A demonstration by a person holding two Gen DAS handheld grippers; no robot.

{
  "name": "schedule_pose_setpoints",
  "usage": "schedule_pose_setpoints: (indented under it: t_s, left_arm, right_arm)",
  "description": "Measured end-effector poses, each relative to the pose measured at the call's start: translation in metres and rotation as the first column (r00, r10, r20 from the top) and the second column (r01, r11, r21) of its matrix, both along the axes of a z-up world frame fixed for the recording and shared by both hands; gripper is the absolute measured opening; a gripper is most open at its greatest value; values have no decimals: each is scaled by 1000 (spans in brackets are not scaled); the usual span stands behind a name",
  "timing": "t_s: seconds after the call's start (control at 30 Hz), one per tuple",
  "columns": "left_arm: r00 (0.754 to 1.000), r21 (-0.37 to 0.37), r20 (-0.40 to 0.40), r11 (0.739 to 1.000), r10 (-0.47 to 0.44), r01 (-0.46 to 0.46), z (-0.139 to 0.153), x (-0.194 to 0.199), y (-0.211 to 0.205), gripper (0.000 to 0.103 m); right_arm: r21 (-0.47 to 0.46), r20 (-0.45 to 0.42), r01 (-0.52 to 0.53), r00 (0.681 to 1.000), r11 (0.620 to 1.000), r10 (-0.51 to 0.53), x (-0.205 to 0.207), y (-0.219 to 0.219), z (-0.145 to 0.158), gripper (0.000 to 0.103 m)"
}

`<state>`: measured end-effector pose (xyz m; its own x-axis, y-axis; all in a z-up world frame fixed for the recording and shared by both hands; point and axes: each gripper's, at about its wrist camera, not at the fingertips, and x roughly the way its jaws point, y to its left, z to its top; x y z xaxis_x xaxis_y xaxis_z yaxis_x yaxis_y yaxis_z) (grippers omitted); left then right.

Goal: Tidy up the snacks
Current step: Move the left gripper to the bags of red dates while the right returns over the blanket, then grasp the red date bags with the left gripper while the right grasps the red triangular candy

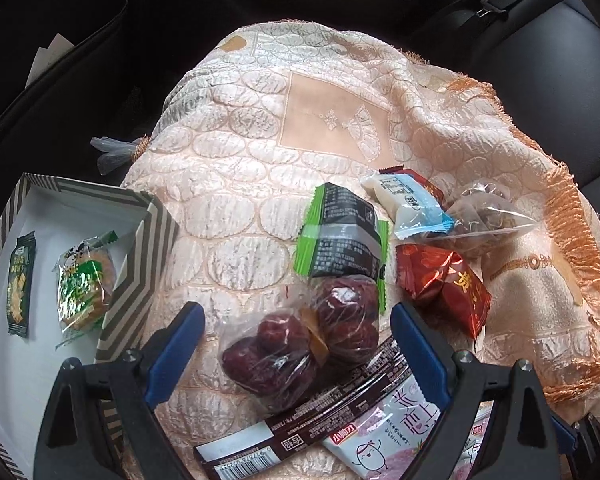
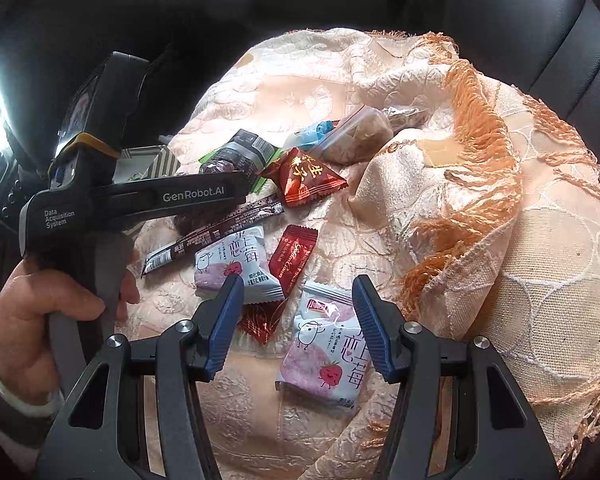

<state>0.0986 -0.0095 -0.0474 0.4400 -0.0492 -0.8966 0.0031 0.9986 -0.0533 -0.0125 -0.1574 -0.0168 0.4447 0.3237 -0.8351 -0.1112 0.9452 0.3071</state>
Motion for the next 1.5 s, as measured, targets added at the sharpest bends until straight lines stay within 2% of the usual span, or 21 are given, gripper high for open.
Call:
schedule_pose_setpoints:
  t_s: [0.1, 0.13, 0.17, 0.2, 0.27, 0.3, 0.53, 0.77, 1.1, 1.27, 1.4, 1.43, 1.5]
  left_arm:
    - [1000, -27, 14, 1000, 14, -13, 0, 1, 6, 95]
    - [1000, -33, 13, 999, 10, -9, -1, 1, 7, 90]
    - [1000, -33, 13, 999, 4, -4, -1, 1, 7, 81]
    - [1000, -28, 17, 1000, -4, 4, -1, 0, 6, 79]
    - [999, -36, 29, 999, -17, 18, 1, -1, 5, 68]
    - [999, -39, 30, 999, -23, 24, 2, -1, 4, 66]
    - [999, -60, 41, 998, -33, 36, 4, -5, 6, 65]
    - [997, -45, 66, 998, -49, 52, 12, -14, 3, 64]
    - [993, -58, 108, 997, -48, 54, 39, -21, 20, 64]
    - [992, -50, 116, 997, -48, 54, 48, -24, 29, 64]
    - [993, -50, 106, 997, -53, 58, 48, -26, 33, 64]
    - [993, -48, 103, 997, -53, 59, 48, -27, 33, 64]
    - [994, -51, 101, 997, -51, 57, 47, -28, 34, 64]
  right_arm:
    - [5, -16, 3, 1000, 1000, -3, 4, 0, 0, 57]
    - [14, -21, 5, 1000, 1000, -5, 6, -1, 0, 57]
    - [23, -18, 10, 1000, 1000, -9, 9, -3, 2, 57]
    - [24, -13, 15, 1000, 1000, -15, 12, -4, 4, 57]
    - [10, 1, 20, 1000, 1000, -20, 20, -4, 9, 57]
    - [-3, 3, 16, 1000, 1000, -16, 25, -2, 12, 57]
    - [-48, -6, -22, 1000, 999, 22, 61, 7, 12, 56]
    - [-62, -20, -19, 1000, 998, 17, 68, 7, 5, 56]
    - [-102, -47, -11, 999, 995, 6, 93, 11, -5, 56]
    - [-157, -79, -64, 996, 986, 52, 114, 22, -19, 56]
    - [-137, -101, -111, 990, 984, 98, 128, 29, -29, 57]
    - [-137, -113, -124, 988, 983, 109, 130, 31, -32, 56]
    - [-117, -120, -148, 984, 982, 134, 130, 33, -34, 32]
